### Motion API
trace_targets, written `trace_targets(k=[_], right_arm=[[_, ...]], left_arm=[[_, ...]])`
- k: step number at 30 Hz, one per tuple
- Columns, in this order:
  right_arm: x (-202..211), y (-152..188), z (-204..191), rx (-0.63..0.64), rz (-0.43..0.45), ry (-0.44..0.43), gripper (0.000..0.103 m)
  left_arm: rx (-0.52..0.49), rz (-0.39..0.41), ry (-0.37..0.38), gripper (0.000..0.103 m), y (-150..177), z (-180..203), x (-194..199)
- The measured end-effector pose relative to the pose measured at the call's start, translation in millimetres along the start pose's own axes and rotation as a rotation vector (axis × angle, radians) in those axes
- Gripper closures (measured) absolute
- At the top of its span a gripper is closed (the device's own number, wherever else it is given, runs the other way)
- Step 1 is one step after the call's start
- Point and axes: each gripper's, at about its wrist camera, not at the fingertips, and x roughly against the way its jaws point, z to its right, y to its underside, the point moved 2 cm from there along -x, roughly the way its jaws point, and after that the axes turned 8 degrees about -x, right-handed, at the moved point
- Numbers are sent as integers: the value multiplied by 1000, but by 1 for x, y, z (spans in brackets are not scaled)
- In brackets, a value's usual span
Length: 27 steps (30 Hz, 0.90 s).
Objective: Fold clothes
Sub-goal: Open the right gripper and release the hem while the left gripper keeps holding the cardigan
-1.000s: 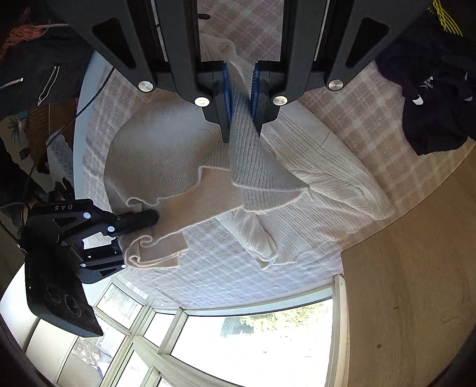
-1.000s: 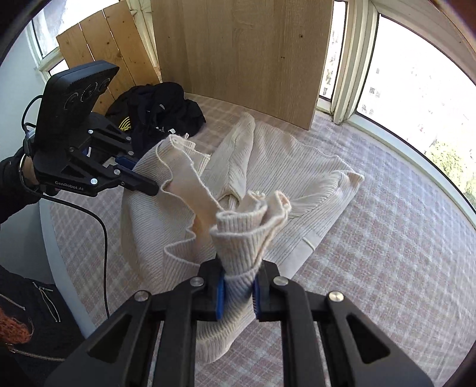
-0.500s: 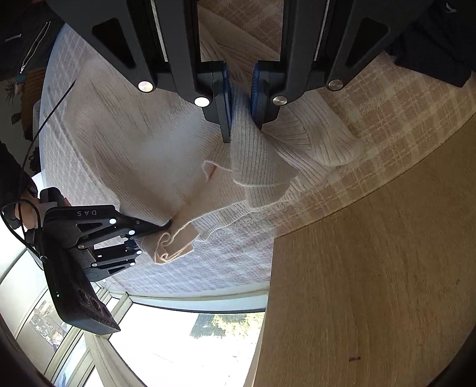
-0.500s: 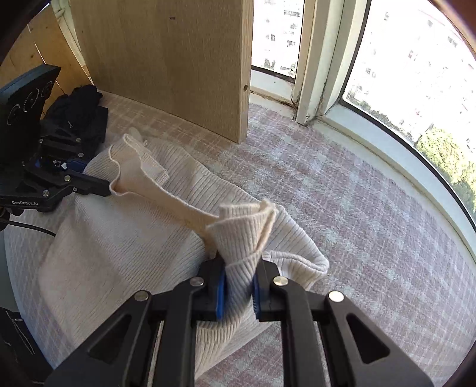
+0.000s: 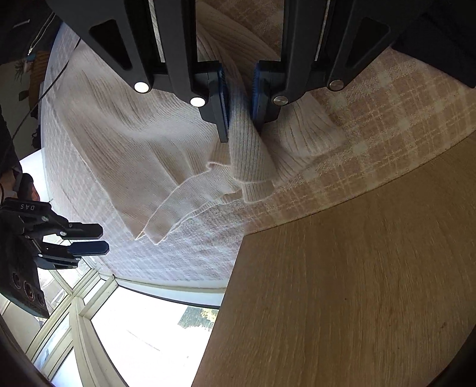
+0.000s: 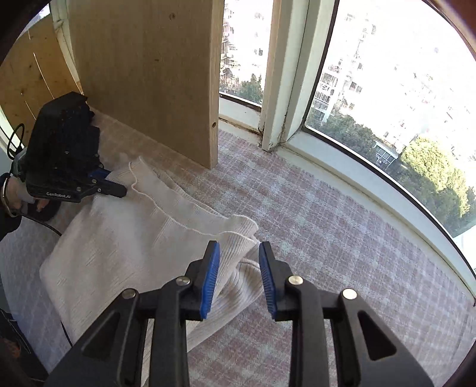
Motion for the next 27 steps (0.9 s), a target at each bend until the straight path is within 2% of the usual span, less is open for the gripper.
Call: trace_targets(k=[3,6,8,10,11,14,16,19,20,21,23,24,27], right_arm=[[-6,17,-28,29,-59,-137,76],[-42,31,-42,97,-141,-86,76],[-55,30,-33,50,-152,-101,76],[-59,25,-18,-46,-140,-162,76],[-59,23,-12,-88,-136,-192,76],[-45,18,-7,-109,-94,-192,76],[-40,15,-8,-99,-72,-191,76],[-58,16,-1,-102,-104,-146,76],[-63,18,3,-110,-100,-149,76],[-65,19,7,-124,-88,-162,76],[-64,18,13,-156,-82,-171,78],[-62,18,14,-170,-86,-171,78],[-45,21,18,-220,-67,-149,75]], left_arm=[[9,30,-24,83,-1,-1,10],[6,38,-46,83,0,-4,17],[6,49,-78,83,1,-6,27],[7,72,-108,88,2,-7,40],[1,91,-86,88,1,-1,47],[-50,129,-27,87,-3,23,61],[-114,95,25,87,-7,45,51],[-122,8,-5,82,-4,45,13],[-110,-17,-47,83,-2,39,4],[-82,-28,-59,88,1,30,-2],[-5,12,-11,94,4,13,2],[18,9,-6,101,4,8,4],[67,47,-18,100,5,4,29]])
